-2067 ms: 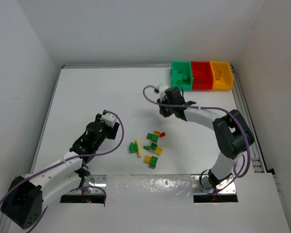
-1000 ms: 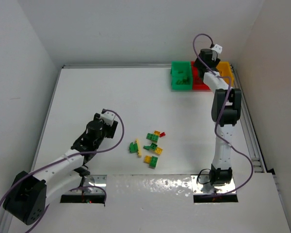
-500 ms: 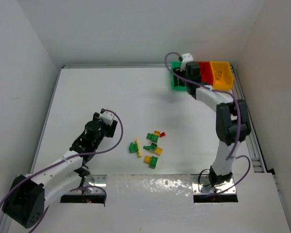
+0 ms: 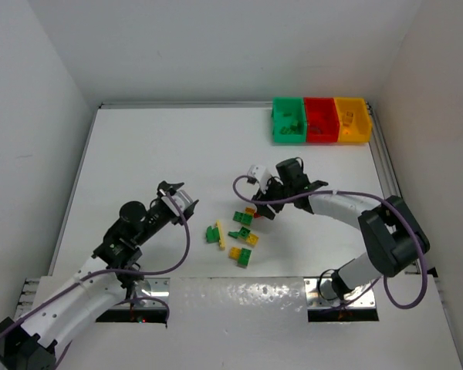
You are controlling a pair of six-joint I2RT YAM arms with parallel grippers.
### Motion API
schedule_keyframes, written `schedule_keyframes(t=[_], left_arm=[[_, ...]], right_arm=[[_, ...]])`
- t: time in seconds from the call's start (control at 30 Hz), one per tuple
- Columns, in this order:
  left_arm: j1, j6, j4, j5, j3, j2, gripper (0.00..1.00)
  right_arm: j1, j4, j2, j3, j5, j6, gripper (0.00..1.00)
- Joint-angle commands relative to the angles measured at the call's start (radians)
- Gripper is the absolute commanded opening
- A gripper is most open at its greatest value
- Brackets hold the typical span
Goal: Sort the legos into containers by color
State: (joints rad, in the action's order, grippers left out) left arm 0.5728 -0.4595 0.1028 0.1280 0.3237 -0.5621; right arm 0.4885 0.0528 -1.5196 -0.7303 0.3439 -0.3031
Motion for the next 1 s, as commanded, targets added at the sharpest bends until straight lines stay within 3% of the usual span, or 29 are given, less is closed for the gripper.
schedule_keyframes(t=[0.0, 0.17, 0.37, 0.5, 0.67, 0.8, 0.83, 0.87, 0.97], left_arm=[[0.015, 0.028, -0.098, -0.019, -0.008, 0.024, 0.59], [0.025, 0.035, -0.092, -0.152, -0.034, 0.034, 0.59], [0.029, 0.047, -0.098, -0.165, -0.034, 0.021, 0.59], [0.029, 0.047, -0.091, -0.168, -0.038, 0.011, 0.59], [0.029, 0.045, -0.081, -0.182, -0.043, 0.013, 0.59], [0.029, 0.045, -0.078, -0.188, -0.048, 0.013, 0.59], [0.027, 0.045, -0.078, -0.189, -0.048, 0.014, 0.59], [0.029, 0.044, -0.08, -0.191, -0.048, 0.016, 0.59], [0.029, 0.042, -0.078, -0.192, -0.049, 0.018, 0.59]], right_arm=[[0.025, -0.022, 0.035, 0.037, 0.03, -0.108, 0.64], [0.044, -0.025, -0.026, 0.025, 0.04, -0.203, 0.65], [0.068, -0.014, -0.109, -0.011, 0.012, -0.254, 0.63], [0.096, -0.002, -0.137, -0.02, -0.008, -0.287, 0.5], [0.099, 0.016, -0.14, -0.027, 0.018, -0.31, 0.43], [0.098, 0.088, -0.149, -0.053, 0.038, -0.324, 0.17], [0.099, 0.108, -0.154, -0.072, 0.021, -0.329, 0.04], [0.098, 0.126, -0.152, -0.081, 0.014, -0.33, 0.0], [0.094, 0.134, -0.123, -0.09, -0.038, -0.26, 0.0]])
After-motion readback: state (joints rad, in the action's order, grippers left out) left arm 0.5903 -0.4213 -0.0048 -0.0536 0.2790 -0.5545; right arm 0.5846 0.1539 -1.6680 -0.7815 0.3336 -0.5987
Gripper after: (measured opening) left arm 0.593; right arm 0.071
